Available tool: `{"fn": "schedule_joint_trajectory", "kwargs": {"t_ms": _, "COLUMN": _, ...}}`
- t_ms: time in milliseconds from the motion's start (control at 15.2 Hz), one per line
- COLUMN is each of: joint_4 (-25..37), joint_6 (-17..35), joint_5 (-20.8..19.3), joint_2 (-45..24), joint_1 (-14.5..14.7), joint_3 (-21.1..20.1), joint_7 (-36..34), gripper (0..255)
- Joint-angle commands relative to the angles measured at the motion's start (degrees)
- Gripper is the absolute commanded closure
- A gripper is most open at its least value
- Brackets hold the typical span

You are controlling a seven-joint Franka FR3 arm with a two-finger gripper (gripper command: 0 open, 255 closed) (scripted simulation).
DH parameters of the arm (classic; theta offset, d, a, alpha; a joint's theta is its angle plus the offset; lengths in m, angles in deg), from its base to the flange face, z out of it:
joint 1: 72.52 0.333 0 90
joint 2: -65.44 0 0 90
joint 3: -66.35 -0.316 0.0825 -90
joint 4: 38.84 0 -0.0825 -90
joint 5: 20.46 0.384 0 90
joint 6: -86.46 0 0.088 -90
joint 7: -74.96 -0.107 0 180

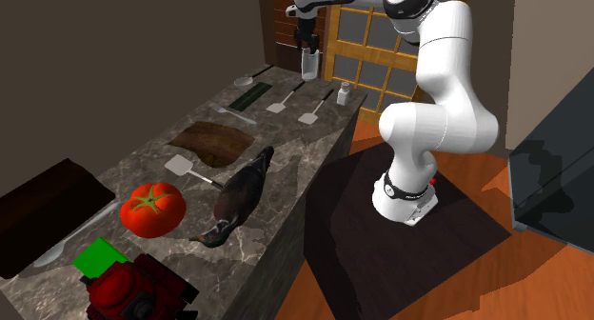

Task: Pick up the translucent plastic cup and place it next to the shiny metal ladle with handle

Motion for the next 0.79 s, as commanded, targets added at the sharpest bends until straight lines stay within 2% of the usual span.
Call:
{"fn": "schedule_joint_trajectory", "kwargs": {"t_ms": 0, "joint_4": 0.00, "joint_6": 0.00, "joint_5": 0.00, "joint_2": 0.00, "joint_1": 0.00, "joint_3": 0.00, "joint_7": 0.00, "gripper": 0}}
{"fn": "schedule_joint_trajectory", "kwargs": {"t_ms": 264, "joint_4": 5.12, "joint_6": -5.76, "joint_5": 1.52, "joint_2": -1.84, "joint_1": 1.31, "joint_3": -1.00, "joint_7": 1.46, "gripper": 0}}
{"fn": "schedule_joint_trajectory", "kwargs": {"t_ms": 726, "joint_4": 5.12, "joint_6": -5.76, "joint_5": 1.51, "joint_2": -1.84, "joint_1": 1.31, "joint_3": -1.00, "joint_7": 1.46, "gripper": 0}}
